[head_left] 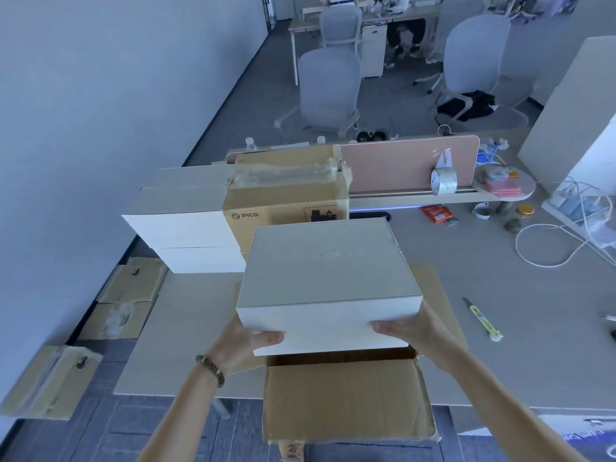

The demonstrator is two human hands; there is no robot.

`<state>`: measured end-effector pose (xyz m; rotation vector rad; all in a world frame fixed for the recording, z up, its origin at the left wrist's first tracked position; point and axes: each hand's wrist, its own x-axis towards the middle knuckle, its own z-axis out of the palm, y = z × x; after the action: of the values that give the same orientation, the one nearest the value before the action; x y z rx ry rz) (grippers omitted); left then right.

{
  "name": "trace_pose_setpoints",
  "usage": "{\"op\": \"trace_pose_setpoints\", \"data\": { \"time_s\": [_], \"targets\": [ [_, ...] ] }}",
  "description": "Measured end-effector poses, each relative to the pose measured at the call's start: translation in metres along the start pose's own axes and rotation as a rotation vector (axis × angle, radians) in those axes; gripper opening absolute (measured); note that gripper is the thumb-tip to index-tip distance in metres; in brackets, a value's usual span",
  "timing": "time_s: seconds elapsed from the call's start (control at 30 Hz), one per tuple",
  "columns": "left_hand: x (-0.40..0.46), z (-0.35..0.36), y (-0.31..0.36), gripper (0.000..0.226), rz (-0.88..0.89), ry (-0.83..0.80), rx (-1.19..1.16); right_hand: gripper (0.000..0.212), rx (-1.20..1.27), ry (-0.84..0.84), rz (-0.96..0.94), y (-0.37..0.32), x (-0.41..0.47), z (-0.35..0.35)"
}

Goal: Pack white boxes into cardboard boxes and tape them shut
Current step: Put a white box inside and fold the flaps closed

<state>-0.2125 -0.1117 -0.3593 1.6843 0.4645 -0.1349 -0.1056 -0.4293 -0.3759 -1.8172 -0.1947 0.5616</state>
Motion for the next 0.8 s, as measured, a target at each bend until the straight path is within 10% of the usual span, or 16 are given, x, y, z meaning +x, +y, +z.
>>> {"op": "trace_pose_setpoints", "data": {
  "time_s": [0.8],
  "targets": [
    [0.031,0.015,-0.038,0.053,-0.078,-0.088,0.081,0.09,-0.064,0.009,0.112,0.044,0.016,-0.012]
  ]
}}
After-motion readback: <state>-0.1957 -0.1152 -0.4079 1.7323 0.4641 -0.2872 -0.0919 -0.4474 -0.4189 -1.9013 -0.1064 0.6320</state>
